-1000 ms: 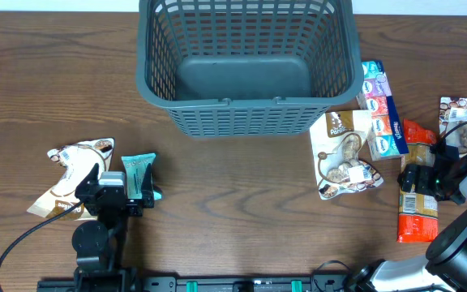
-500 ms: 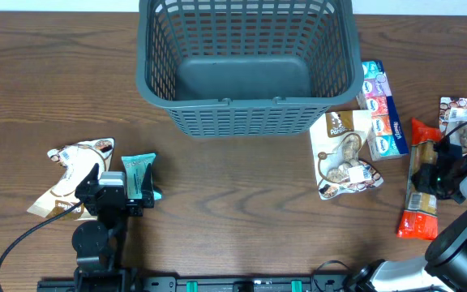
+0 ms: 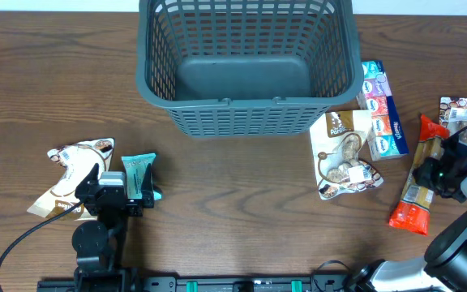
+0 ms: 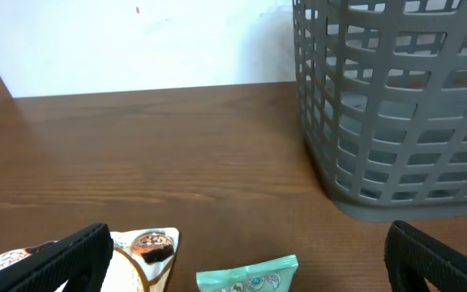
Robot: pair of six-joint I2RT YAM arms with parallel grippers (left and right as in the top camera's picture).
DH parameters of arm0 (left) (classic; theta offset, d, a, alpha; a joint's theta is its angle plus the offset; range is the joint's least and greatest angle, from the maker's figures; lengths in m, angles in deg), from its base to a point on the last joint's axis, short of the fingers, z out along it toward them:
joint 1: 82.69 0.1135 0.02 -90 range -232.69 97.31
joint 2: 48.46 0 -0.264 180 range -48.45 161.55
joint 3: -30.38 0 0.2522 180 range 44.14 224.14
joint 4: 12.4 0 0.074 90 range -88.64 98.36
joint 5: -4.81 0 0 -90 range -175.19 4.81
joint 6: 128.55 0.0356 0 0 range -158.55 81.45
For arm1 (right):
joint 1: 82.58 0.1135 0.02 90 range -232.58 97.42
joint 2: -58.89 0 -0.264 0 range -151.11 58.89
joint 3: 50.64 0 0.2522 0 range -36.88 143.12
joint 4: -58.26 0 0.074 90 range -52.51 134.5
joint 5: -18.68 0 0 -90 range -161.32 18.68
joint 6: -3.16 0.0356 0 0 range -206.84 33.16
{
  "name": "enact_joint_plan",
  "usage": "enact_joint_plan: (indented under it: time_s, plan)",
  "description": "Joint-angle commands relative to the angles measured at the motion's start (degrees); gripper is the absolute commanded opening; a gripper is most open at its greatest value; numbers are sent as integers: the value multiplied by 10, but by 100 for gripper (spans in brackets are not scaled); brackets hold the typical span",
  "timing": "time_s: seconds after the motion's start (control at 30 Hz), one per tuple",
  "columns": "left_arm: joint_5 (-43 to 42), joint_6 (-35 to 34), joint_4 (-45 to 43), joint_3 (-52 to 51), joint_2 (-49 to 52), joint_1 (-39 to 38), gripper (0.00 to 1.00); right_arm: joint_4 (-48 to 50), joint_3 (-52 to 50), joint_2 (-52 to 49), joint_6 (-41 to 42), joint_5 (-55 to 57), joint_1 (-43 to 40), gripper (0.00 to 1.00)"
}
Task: Pack container
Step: 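Lift the spaghetti pack and carry it over the grey basket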
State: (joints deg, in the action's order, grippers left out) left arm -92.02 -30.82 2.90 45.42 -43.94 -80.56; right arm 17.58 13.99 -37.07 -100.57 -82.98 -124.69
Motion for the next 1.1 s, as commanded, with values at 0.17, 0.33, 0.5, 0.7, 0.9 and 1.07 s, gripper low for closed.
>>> enact_joint_plan:
  time_s: [0.17, 0.33, 0.5, 0.7, 0.9, 1.07]
  plan:
    - [0, 6, 19, -9, 2, -2, 99, -43, 152, 126, -7, -137, 43, 1]
    - [0, 5, 19, -9, 2, -2, 99, -58, 222, 174, -16, -139, 103, 1]
    - [0, 5, 19, -9, 2, -2, 99, -63, 290, 184, -34, -138, 189, 1]
    - [-1, 5, 19, -9, 2, -2, 99, -63, 417, 160, -52, -99, 311, 1]
    - [-5, 3, 19, -9, 2, -2, 99, -118, 562, 100, -148, -98, 417, 1]
    - [-7, -1, 19, -9, 2, -2, 99, -183, 654, 36, -242, -97, 520, 1]
